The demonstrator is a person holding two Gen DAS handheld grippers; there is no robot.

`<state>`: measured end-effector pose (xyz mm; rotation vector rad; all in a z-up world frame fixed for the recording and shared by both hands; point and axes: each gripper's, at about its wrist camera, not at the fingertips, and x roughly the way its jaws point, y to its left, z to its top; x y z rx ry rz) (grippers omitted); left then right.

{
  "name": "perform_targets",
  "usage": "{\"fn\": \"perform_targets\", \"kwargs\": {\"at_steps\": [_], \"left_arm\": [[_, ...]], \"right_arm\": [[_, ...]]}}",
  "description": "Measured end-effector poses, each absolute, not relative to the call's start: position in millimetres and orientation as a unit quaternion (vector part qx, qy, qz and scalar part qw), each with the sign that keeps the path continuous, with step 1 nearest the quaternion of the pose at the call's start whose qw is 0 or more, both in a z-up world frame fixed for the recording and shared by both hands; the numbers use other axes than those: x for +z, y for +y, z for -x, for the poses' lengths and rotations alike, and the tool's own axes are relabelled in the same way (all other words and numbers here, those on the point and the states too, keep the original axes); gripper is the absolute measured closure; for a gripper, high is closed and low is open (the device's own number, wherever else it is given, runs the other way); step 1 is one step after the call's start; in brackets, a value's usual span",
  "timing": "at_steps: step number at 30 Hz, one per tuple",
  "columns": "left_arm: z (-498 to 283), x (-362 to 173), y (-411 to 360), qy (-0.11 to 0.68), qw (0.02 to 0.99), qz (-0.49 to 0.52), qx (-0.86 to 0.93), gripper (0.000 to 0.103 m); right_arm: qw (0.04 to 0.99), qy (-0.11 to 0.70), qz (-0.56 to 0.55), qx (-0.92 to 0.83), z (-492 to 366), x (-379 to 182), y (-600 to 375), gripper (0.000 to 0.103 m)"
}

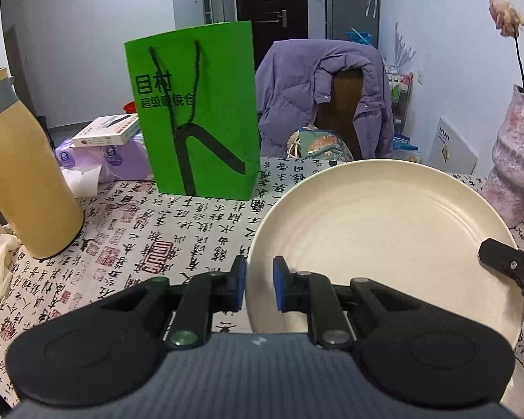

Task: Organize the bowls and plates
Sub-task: 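Carry the held cream plate with both grippers away from the pink vase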

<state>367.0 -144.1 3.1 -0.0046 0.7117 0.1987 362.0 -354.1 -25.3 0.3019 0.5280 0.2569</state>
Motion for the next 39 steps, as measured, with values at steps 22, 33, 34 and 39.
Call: {"fn": "perform_targets", "kwargs": {"at_steps": [22,33,34,39], "left_arm": [[-299,31,-137,0.324,0.942,0.002,0.088,0.086],[-267,41,-131,0.316,0.945,0.009,0.084,0.086],[-265,42,-131,0.314,0.946,0.009,0.083,0.086],[-250,47,-130,0.306,0.949,0.010,0.079,0.086]], "right_arm": [[0.954,0.240,-0.134,0.118,-292,2,-343,0.093],[0.957,0.231,-0.129,0.117,-257,12,-338,0.093],[0.958,0.230,-0.129,0.117,-254,13,-338,0.093],[0.958,0.228,-0.128,0.115,-241,16,-338,0.093]]}}
